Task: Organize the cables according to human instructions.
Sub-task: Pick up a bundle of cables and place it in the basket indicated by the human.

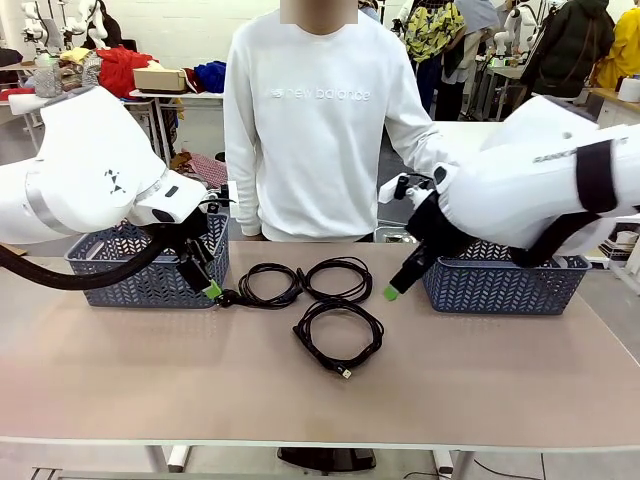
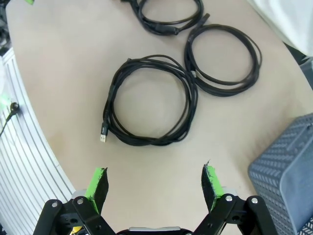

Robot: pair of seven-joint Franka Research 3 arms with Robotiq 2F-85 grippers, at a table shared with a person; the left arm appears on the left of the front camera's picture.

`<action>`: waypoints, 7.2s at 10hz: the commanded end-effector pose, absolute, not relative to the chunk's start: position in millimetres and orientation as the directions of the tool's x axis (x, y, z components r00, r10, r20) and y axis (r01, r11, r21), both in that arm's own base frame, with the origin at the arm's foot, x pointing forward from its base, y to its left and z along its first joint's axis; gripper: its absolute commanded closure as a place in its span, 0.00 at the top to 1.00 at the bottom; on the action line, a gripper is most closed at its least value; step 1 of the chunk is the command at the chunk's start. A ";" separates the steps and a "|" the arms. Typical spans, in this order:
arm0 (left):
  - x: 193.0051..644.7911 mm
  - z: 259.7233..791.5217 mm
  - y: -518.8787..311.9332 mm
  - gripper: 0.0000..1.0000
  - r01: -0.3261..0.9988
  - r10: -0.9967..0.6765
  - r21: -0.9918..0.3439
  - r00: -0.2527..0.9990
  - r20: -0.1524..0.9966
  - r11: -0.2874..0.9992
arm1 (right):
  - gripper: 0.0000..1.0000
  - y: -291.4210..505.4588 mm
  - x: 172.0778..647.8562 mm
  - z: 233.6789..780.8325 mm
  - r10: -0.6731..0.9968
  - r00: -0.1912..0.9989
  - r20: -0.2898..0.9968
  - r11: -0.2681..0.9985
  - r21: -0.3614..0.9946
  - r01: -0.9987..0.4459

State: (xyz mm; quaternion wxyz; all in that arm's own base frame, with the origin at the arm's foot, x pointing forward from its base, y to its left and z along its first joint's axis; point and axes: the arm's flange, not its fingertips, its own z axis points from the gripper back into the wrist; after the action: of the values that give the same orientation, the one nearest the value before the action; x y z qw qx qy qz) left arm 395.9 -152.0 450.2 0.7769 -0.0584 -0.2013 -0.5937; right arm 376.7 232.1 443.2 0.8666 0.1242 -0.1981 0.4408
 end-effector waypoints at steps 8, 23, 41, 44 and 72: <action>394.9 450.6 -152.3 1.00 0.943 -0.898 0.150 0.222 0.380 0.297 | 1.00 263.1 382.8 425.1 0.734 0.527 0.429 0.567 0.040 -0.823; 394.9 450.6 -152.3 1.00 0.943 -0.898 0.150 0.222 0.380 0.297 | 1.00 375.5 401.8 358.2 0.801 0.554 0.227 0.561 0.035 -0.827; 394.9 450.6 -152.3 1.00 0.943 -0.898 0.150 0.222 0.380 0.297 | 1.00 414.1 404.6 307.9 0.841 0.533 0.092 0.530 0.056 -0.846; 394.9 450.6 -152.3 1.00 0.943 -0.898 0.150 0.222 0.380 0.297 | 0.66 416.3 405.3 307.1 0.841 0.532 0.094 0.530 0.053 -0.847; 394.9 450.6 -152.3 1.00 0.943 -0.898 0.150 0.222 0.380 0.297 | 0.00 175.8 459.6 497.5 0.986 0.168 0.014 0.168 -0.128 -0.977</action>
State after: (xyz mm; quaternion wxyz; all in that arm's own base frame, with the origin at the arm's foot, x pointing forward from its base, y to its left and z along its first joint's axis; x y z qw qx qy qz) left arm 396.3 -152.3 449.7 0.7772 -0.0586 -0.2006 -0.5936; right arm 451.0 175.9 492.9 0.7676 -0.0469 -0.0351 0.6382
